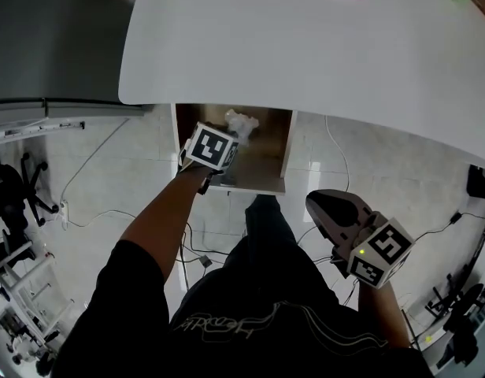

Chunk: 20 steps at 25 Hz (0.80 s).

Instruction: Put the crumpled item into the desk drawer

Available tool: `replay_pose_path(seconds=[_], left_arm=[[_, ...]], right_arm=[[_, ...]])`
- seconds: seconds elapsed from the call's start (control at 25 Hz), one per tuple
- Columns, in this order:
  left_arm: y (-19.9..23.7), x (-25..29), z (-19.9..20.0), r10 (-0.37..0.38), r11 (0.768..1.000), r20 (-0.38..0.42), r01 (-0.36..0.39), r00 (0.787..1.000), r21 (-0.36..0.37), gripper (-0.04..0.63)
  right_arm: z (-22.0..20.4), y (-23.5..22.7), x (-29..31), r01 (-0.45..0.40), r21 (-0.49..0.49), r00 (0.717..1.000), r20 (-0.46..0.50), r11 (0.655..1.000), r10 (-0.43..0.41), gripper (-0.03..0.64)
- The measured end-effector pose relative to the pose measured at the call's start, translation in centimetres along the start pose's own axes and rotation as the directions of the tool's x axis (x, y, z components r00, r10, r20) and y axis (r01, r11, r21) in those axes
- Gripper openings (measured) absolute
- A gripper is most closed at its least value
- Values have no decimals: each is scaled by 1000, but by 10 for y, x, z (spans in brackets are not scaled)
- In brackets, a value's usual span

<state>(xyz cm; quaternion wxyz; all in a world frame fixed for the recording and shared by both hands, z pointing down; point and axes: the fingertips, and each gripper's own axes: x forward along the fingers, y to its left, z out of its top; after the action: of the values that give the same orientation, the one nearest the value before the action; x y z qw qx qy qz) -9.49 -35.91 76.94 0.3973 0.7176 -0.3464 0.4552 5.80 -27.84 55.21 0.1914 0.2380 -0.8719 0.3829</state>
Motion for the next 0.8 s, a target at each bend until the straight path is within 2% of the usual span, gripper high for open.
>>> replay_pose_path(seconds=[0.24,0.4,0.48,0.64,0.8], left_arm=[[6,22,-8,-18,1000,-37,18,999,22,93],[10,26,-12,-15,1000,-44,16,999,17,154],[8,25,-13,-13,1000,-43,14,999,14,205],[4,18,-8,-22,1000,-12,22,1000,7,279],[0,-6,-2,-39,999,43,40,998,-26,296]], right_arm=[[-15,-6,10,-12,30,1000,-25,999,13,48],[-11,-7,14,-10,39,1000,-5,999,10,48],[-11,-7,12,-11,44,1000,-6,999,11,48],[-6,-4,11,-19,33,1000,9,999,19,48],[0,9,10,-28,17,999,22,999,28,48]])
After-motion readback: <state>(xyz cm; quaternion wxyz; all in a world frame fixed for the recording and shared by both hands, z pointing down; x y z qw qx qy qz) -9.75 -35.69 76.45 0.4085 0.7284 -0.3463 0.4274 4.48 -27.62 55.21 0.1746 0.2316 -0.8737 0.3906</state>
